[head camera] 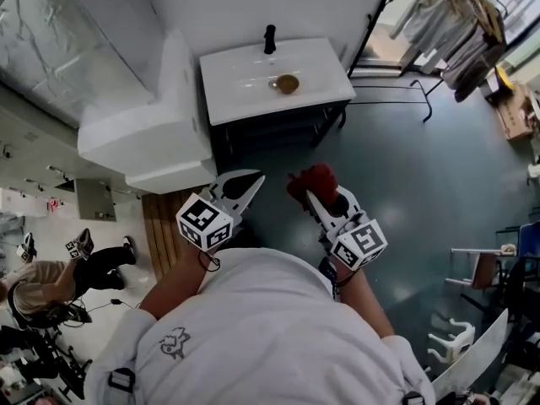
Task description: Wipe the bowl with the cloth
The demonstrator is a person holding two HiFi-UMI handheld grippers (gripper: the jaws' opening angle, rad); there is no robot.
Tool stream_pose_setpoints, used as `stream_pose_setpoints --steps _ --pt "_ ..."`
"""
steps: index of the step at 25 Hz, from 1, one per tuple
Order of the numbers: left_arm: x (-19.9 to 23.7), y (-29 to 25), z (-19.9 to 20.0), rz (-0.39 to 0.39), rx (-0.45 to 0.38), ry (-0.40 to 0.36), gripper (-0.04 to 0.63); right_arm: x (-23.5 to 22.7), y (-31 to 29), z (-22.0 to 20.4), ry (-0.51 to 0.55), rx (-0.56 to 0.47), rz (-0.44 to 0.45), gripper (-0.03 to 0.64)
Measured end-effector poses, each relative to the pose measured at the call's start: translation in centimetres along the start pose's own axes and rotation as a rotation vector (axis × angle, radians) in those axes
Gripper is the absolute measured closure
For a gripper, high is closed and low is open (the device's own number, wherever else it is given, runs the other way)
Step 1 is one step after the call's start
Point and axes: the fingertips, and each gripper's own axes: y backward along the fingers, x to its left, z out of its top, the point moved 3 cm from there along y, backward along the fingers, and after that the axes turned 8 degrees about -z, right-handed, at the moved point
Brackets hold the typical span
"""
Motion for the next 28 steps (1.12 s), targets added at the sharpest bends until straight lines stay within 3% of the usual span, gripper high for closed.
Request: stream_pose_setpoints --steps 7,15,23,28 --pt "7.0 0.7 1.3 -0.058 0.061 -0.019 0.581 0.5 -8.4 1.7 0.012 -0.025 -0.031 0.506" --pt "13.2 -0.2 2.3 -0.03 0.079 0.017 0.581 0.0 -14.4 1.9 0.023 0.042 0.044 0.506" --pt "17.8 -5.0 2.8 0.023 0.105 0.033 0.581 -7.9 -18.6 2.9 0.007 0.034 0.081 0.506" --pt "21.2 -10.9 4.0 0.052 0.135 0.036 0.581 -15.1 -20.3 4.9 0.021 0.031 0.1 0.506"
